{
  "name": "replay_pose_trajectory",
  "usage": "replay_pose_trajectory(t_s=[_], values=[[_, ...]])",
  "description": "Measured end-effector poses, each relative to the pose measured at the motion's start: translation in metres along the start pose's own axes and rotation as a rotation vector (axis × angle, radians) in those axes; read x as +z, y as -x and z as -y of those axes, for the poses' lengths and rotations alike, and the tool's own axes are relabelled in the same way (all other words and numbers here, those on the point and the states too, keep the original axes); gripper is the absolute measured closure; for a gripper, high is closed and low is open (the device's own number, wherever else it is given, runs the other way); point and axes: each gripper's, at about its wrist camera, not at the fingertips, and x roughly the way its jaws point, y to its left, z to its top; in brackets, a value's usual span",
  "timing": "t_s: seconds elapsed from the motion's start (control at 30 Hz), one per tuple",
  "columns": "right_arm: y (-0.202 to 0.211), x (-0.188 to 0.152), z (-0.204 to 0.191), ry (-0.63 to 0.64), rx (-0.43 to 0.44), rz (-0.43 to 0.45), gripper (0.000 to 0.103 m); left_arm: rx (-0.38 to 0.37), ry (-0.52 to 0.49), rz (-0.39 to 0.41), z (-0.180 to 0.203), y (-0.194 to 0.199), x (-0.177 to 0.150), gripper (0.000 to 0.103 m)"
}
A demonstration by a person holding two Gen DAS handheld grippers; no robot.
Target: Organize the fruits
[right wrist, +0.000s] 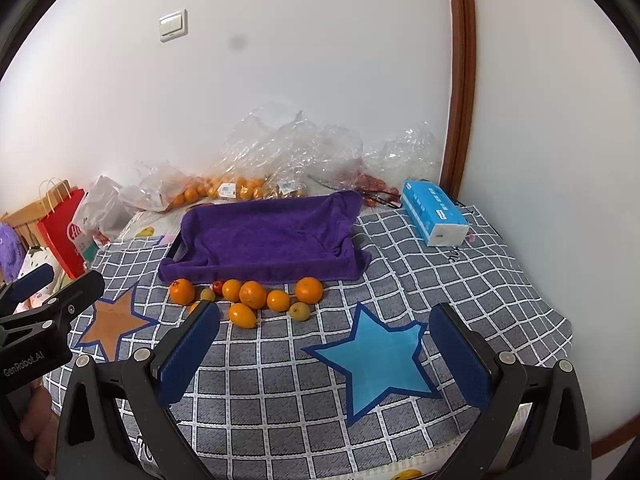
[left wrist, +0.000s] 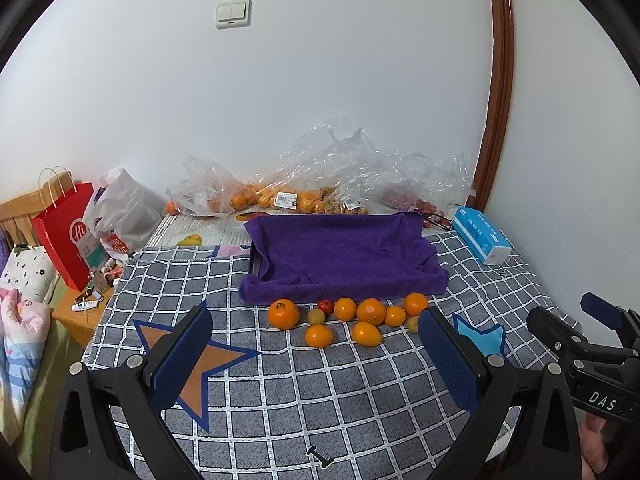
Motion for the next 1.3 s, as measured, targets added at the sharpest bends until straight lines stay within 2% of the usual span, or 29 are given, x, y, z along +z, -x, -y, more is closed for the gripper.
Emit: replay_pose_trajectory(t_s=[0.7, 1.3], values=[[0.003, 0.003, -0.009, 0.021, 0.005, 0.024, 0.000, 0.014, 0.002, -0.006, -0.005, -0.005, -0.002, 0.000], [-0.018, 0.003, -0.018, 0.040, -0.014, -0.007, 0.000, 0.018, 0.040, -0.010, -0.020, -0.018, -0.003, 0.000]])
